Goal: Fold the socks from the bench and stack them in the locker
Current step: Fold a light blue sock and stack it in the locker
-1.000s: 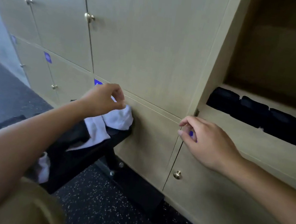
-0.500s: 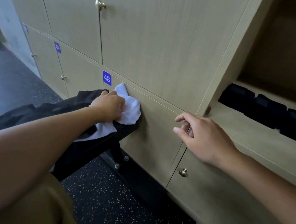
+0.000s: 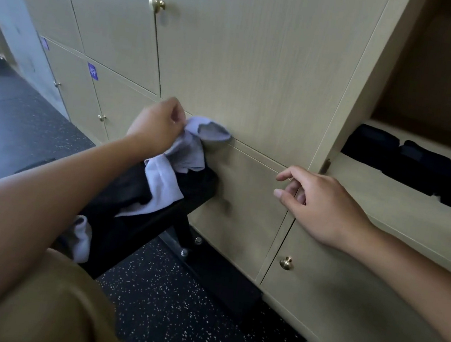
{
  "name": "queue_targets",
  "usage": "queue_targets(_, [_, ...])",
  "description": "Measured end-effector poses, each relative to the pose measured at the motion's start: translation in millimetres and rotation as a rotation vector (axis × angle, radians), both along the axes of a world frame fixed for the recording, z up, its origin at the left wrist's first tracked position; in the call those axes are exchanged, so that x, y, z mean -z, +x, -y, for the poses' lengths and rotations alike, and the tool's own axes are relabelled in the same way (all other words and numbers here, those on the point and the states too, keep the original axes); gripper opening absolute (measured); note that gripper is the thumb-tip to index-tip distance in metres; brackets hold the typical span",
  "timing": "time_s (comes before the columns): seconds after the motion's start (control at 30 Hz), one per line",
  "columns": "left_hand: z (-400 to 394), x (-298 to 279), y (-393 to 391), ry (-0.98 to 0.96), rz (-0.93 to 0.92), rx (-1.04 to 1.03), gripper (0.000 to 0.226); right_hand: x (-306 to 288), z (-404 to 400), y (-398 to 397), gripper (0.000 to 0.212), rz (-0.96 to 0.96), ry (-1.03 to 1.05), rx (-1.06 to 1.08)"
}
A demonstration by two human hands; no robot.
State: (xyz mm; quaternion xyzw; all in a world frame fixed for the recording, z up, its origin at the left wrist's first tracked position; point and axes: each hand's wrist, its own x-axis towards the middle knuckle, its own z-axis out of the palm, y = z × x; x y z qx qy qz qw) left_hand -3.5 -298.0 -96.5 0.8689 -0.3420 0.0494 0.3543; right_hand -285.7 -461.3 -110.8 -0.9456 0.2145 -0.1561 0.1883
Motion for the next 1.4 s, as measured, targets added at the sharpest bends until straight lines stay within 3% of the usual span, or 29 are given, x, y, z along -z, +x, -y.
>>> queue_targets(0.2, [-3, -31, -12, -0.464, -0.150, -0.001, 0.023, -1, -3, 2, 0.020, 0.051, 0.018, 0.008])
queue_targets(0.37, [-2, -49, -30, -0.599, -0.315, 0.147, 0.016, -12, -8, 3, 0.027, 0.158, 0.039, 0.014])
queue_targets(0.53, [4, -54, -51, -0.553, -0.398, 0.357, 0.005, -31, -12, 4, 0.059, 0.400, 0.081, 0.032])
queue_targets(0.63, [10, -51, -64, -0.469, -0.481, 0.472, 0.021, -43, -16, 3, 0.081, 0.530, 0.067, 0.034])
queue_targets(0.77, [16, -43, -85, -0.294, -0.529, 0.624, 0.016, -57, -19, -3, 0.094, 0.454, -0.018, 0.017])
queue_targets(0.87, [19, -37, -98, -0.214, -0.572, 0.713, 0.017, -63, -19, -8, 0.085, 0.366, -0.044, 0.001])
queue_targets(1.0, [23, -27, -109, -0.167, -0.657, 0.769, 0.036, -64, -17, -15, 0.032, 0.296, 0.099, -0.078])
queue_targets(1.03, [25, -23, -112, -0.150, -0.674, 0.777, 0.043, -64, -15, -16, 0.028, 0.306, 0.137, -0.086])
queue_targets(1.17, [25, -10, -123, -0.108, -0.797, 0.825, 0.059, -65, -8, -23, 0.041, 0.356, 0.224, -0.044])
queue_targets(1.27, [21, -10, -131, -0.038, -0.752, 0.885, 0.062, -66, -1, -30, 0.051, 0.375, 0.235, 0.000])
queue_targets(1.4, [26, -7, -138, -0.047, -0.652, 0.850, 0.041, -66, 5, -39, 0.054, 0.426, 0.269, 0.032])
